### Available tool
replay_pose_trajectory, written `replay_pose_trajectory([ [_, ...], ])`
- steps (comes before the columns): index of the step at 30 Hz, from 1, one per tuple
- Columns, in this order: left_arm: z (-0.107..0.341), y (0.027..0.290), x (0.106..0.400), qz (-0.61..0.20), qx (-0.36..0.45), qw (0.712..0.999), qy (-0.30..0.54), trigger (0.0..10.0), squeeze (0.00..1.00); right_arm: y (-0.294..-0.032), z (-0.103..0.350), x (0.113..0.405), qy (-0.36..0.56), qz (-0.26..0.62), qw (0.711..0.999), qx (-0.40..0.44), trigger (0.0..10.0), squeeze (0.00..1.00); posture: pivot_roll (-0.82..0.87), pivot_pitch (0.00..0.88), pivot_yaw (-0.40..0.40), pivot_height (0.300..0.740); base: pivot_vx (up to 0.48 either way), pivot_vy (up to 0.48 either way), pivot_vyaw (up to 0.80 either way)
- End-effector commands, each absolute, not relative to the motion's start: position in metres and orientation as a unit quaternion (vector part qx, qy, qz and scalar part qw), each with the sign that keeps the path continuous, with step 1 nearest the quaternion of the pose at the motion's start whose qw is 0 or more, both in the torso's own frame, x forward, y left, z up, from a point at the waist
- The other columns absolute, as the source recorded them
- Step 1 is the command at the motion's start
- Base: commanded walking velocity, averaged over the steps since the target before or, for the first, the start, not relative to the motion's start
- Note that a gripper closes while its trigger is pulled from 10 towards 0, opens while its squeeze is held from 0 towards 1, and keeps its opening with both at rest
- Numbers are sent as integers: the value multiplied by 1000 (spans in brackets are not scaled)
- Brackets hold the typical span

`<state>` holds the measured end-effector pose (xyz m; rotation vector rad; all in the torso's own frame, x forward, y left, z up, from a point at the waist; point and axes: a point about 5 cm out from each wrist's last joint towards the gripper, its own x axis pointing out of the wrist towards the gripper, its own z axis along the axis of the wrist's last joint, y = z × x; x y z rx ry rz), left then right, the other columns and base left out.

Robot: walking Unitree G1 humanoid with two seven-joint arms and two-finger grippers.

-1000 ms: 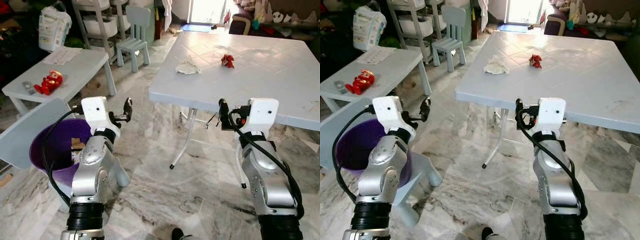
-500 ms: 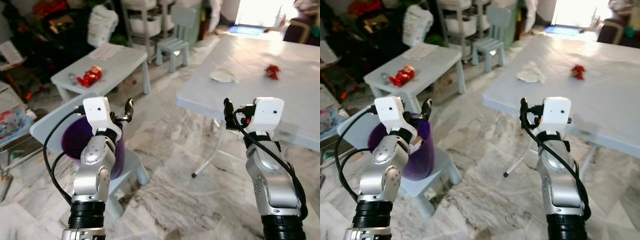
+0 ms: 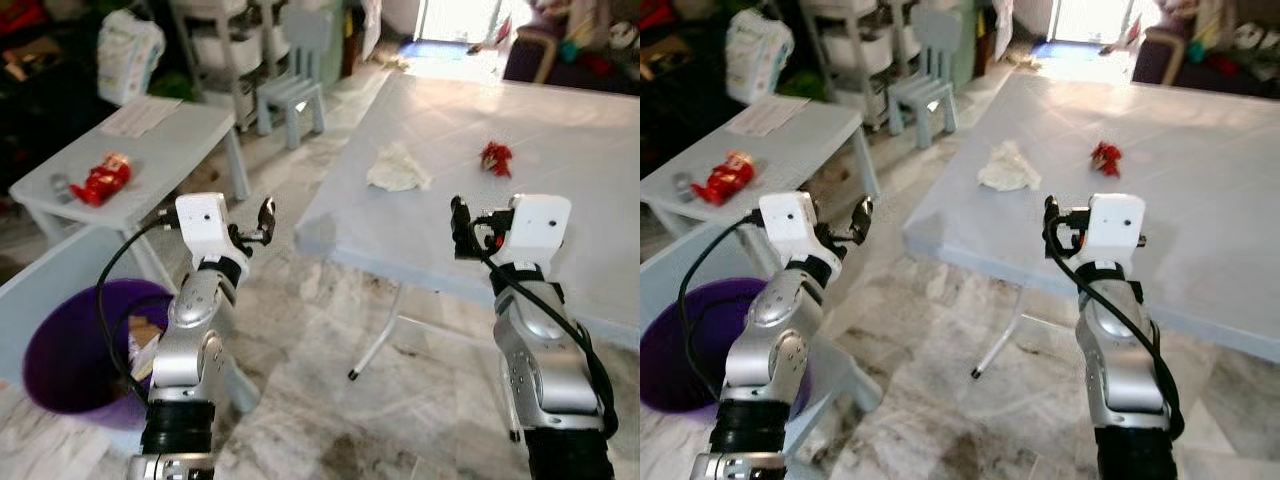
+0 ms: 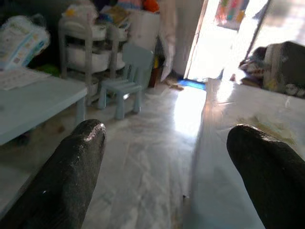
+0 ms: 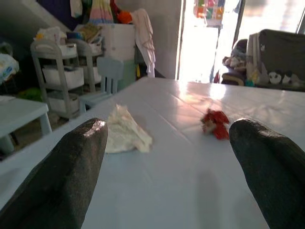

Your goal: Picking trash to rubbish bin

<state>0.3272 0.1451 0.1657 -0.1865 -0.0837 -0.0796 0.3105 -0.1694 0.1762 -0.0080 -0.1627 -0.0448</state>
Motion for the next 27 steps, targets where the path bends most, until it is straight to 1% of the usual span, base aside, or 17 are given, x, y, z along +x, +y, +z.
replay_pose_trajectory([
  [1,167,148,326,-38,-98,993,-44,10000,0,-168,176,310,-79,-19,997,-7,10000,0,-30,76,7,740,0,0,-800],
  [11,168,148,327,-36,-100,993,-46,10000,0,-169,176,310,-79,-20,997,-11,10000,0,-33,75,7,740,0,0,-800],
  [14,167,148,327,-36,-102,993,-44,10000,0,-168,177,310,-82,-18,996,-16,10000,0,-33,74,7,740,0,0,-188],
  [27,166,148,328,-35,-102,993,-40,10000,0,-168,177,310,-81,-17,996,-17,10000,0,-35,75,6,740,0,-468,0],
])
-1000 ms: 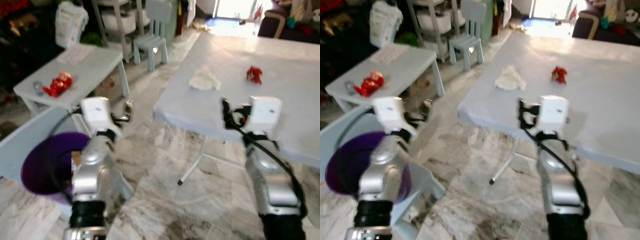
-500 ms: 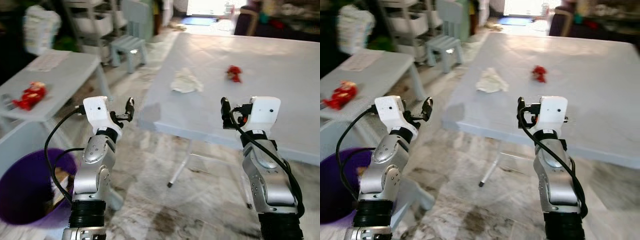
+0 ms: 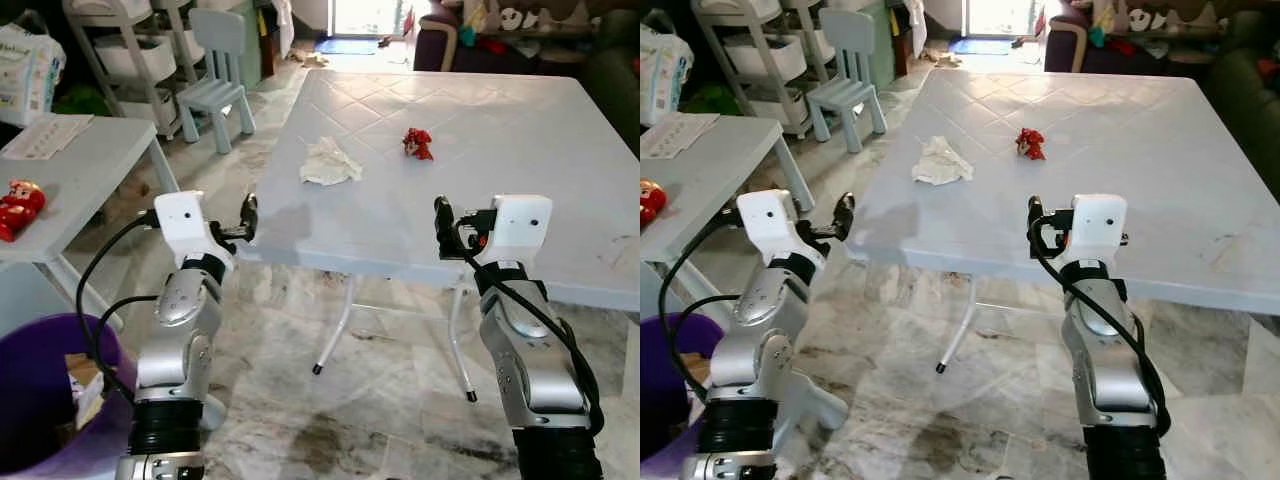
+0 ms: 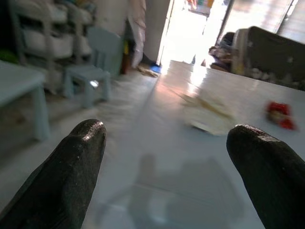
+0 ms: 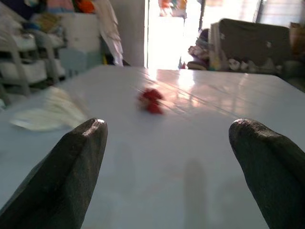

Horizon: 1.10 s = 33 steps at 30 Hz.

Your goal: Picking trash to rubbish bin

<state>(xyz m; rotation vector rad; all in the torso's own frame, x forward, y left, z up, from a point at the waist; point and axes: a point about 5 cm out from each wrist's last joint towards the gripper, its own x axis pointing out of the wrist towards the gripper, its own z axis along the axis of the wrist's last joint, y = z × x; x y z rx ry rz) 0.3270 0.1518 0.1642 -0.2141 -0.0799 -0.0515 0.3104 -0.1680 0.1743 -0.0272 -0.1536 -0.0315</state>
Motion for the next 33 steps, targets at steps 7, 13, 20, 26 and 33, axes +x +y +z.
replay_pose_trajectory([
  [7,166,149,328,-33,-101,994,-40,10000,0,-168,177,311,-82,-16,996,-17,10000,0,-32,71,6,740,0,-472,0],
  [13,166,150,329,-28,-99,994,-39,10000,0,-168,177,311,-83,-15,996,-17,10000,0,-32,68,7,740,0,-382,0],
  [20,169,153,330,-19,-108,993,-50,10000,0,-166,177,311,-85,-9,996,-21,10000,0,-31,69,7,740,0,0,0],
  [26,170,153,330,-17,-105,993,-51,10000,0,-162,178,310,-93,6,995,-32,10000,0,-30,69,8,740,0,0,304],
  [33,171,155,330,-20,-112,992,-52,10000,0,-162,178,309,-92,5,995,-30,10000,0,-30,71,10,740,42,0,716],
])
